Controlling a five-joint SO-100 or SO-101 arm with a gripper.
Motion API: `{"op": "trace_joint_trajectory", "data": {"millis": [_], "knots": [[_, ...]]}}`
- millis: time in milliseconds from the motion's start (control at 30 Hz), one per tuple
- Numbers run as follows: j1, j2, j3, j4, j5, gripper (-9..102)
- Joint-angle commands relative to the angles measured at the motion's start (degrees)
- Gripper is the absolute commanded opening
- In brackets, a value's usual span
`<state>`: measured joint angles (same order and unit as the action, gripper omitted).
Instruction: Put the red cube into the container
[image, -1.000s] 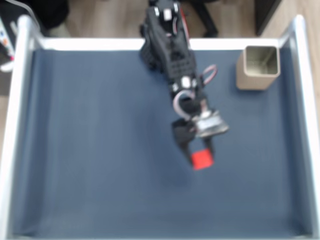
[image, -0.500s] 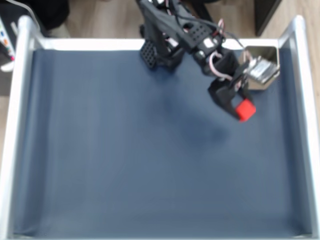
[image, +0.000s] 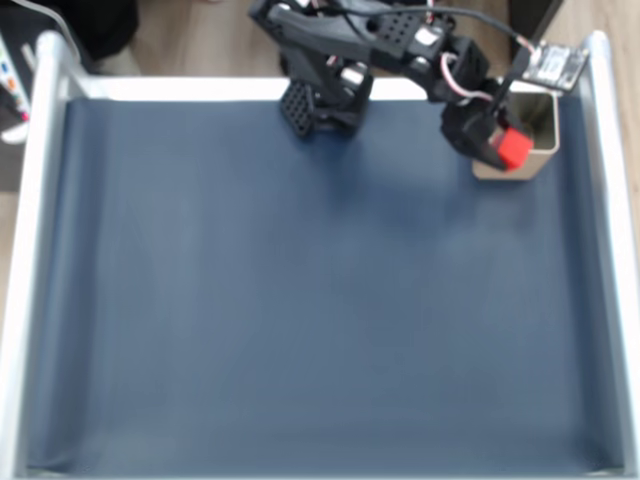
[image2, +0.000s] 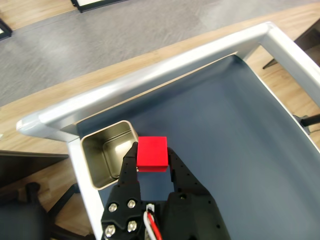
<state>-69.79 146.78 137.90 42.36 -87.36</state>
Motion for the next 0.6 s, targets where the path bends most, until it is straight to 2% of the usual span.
{"op": "trace_joint_trajectory", "data": {"millis": [0, 267, 567], "knots": [[-3.43, 1.58, -3.6, 1.49, 1.93, 0], [-12.74, 2.37, -3.52, 3.08, 5.63, 0], [-14.68, -0.97, -1.76, -2.29, 5.89, 0]]}}
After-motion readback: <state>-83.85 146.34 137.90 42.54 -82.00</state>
